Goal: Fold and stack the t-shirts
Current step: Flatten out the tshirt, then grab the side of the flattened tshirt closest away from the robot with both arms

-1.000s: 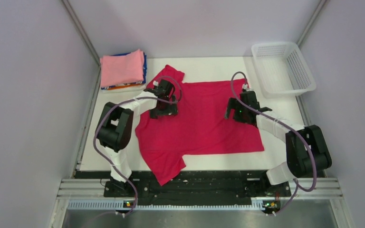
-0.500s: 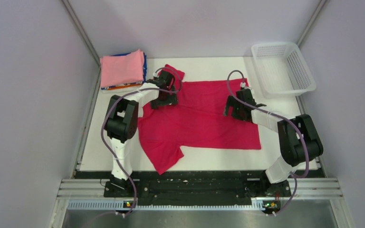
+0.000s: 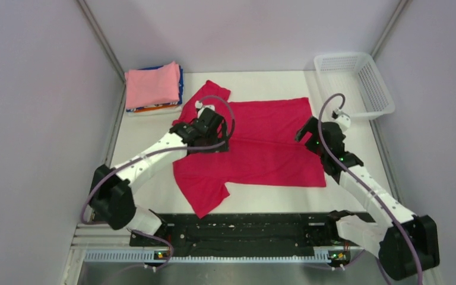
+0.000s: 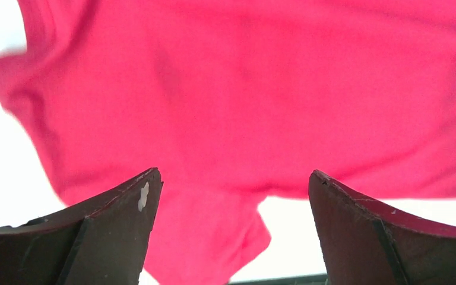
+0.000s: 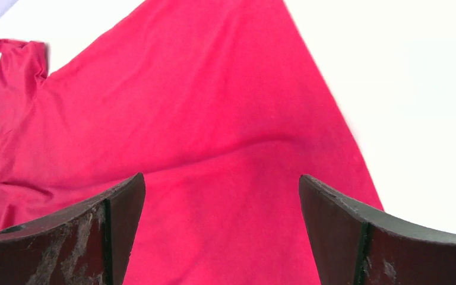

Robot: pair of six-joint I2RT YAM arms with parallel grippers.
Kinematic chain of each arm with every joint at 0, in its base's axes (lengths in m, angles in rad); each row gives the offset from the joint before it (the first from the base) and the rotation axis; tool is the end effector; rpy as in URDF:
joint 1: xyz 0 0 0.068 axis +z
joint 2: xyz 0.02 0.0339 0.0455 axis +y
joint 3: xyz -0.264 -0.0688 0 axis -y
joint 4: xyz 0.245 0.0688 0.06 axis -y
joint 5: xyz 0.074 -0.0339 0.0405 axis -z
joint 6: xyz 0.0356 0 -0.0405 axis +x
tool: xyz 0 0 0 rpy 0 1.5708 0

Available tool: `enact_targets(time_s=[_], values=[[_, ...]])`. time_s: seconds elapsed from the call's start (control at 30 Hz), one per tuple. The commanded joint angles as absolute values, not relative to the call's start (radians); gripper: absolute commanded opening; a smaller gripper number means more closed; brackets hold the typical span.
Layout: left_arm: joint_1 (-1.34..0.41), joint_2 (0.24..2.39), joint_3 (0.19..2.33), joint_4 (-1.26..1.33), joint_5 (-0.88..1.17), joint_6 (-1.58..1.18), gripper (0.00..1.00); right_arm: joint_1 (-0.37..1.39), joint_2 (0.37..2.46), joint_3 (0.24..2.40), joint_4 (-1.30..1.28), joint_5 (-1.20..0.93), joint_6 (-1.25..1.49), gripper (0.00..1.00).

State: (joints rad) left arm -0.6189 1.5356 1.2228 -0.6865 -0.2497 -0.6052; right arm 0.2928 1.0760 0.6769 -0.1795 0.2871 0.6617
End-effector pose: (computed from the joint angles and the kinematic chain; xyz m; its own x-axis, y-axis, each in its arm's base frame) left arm 0.2665 -0.1790 0.2678 -0.8213 -0.0919 -0.5631 -0.0170 0.9905 -0.1368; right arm 0.2272 0.0580 0.2468 -0.4437 0.4817 -0.7557 0.2824 0.8754 0.3923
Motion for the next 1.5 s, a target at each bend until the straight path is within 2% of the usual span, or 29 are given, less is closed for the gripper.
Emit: enact_targets(time_s=[0.0, 0.1, 0.27, 0.43, 0.57, 0.83, 1.23, 1.3, 1.37, 1.4, 1.47], values=[[-0.737, 1.412, 1.068, -0.918, -0.332, -0.78, 0.96, 0.288, 0.937, 0.551, -0.183, 0.381, 0.752, 0.99], [-0.879, 1.356, 1.016, -1.104, -0.417, -0.936, 0.96, 0.285, 0.873, 0.514, -0.19, 0.406, 0.759, 0.99], [-1.047, 1.288, 0.942, -1.292, -0.406, -1.14, 0.9, 0.283, 0.86, 0.515, -0.2, 0.422, 0.738, 0.99], [-1.096, 1.247, 0.753, -1.077, -0.246, -1.153, 0.8, 0.282, 0.872, 0.525, -0.224, 0.412, 0.729, 0.99], [-1.096, 1.244, 0.671, -0.905, -0.205, -1.167, 0.72, 0.283, 0.863, 0.518, -0.224, 0.418, 0.731, 0.98], [-1.095, 1.33, 0.649, -0.804, -0.21, -1.146, 0.62, 0.282, 0.853, 0.497, -0.224, 0.449, 0.736, 0.98], [-1.094, 1.366, 0.623, -0.796, -0.288, -1.15, 0.39, 0.283, 0.808, 0.486, -0.301, 0.449, 0.794, 0.94], [-1.094, 1.359, 0.63, -0.782, -0.288, -1.136, 0.31, 0.283, 0.773, 0.475, -0.353, 0.413, 0.806, 0.93], [-1.093, 1.349, 0.636, -0.781, -0.299, -1.119, 0.15, 0.282, 0.729, 0.459, -0.424, 0.4, 0.826, 0.93], [-1.091, 1.342, 0.643, -0.788, -0.309, -1.113, 0.04, 0.282, 0.703, 0.45, -0.465, 0.407, 0.841, 0.93], [-1.088, 1.324, 0.662, -0.797, -0.318, -1.087, 0.0, 0.284, 0.654, 0.431, -0.531, 0.41, 0.871, 0.93]])
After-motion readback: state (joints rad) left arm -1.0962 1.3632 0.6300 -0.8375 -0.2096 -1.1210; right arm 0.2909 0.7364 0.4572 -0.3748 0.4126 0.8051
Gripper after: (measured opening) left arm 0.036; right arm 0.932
